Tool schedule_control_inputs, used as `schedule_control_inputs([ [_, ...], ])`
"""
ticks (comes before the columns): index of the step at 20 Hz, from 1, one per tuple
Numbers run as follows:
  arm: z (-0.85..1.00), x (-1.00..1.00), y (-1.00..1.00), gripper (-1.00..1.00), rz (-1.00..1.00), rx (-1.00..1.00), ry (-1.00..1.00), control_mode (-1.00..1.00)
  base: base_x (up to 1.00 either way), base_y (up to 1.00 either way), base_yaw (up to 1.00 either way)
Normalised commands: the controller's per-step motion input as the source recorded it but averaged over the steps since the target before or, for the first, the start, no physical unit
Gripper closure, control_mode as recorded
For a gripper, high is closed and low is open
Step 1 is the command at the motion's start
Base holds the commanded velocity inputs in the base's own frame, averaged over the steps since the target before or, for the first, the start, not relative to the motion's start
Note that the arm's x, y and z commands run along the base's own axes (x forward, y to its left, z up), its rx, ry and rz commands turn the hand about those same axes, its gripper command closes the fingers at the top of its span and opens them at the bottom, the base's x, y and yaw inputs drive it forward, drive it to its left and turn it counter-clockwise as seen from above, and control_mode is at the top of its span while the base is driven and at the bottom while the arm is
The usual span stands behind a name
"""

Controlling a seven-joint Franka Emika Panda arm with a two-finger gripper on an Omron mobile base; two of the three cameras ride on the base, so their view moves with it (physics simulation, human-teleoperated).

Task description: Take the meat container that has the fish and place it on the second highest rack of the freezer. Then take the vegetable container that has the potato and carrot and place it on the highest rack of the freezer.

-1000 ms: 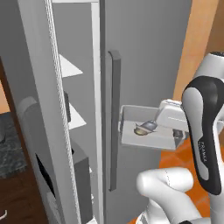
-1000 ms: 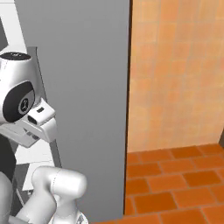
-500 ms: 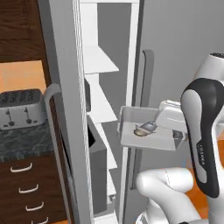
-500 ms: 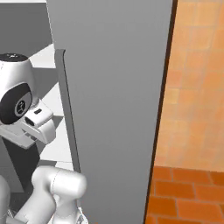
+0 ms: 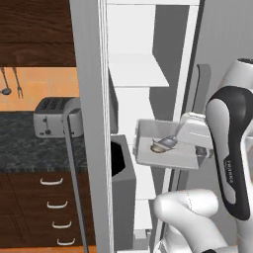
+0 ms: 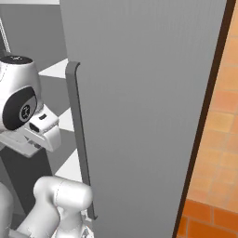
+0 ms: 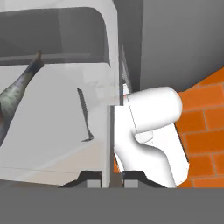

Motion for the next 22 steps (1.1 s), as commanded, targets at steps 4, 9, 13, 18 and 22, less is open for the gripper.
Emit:
schedule_control_inputs([
  [4, 0.00, 0.00, 0.00, 1.00, 0.00, 0.08, 0.03, -1.00, 0.31, 0.00, 0.06],
  [9, 0.00, 0.00, 0.08, 1.00, -0.21, 0.33, 0.08, -1.00, 0.00, 0.00, 0.00],
  [13, -0.03, 0.25, 0.24, 1.00, -0.43, 0.22, 0.03, -1.00, 0.00, 0.00, 0.00],
  [18, -0.25, 0.44, 0.37, 1.00, -0.53, 0.01, 0.00, -1.00, 0.00, 0.00, 0.00],
  [22, -0.32, 0.51, 0.34, 1.00, -0.47, -0.01, 0.08, -1.00, 0.00, 0.00, 0.00],
])
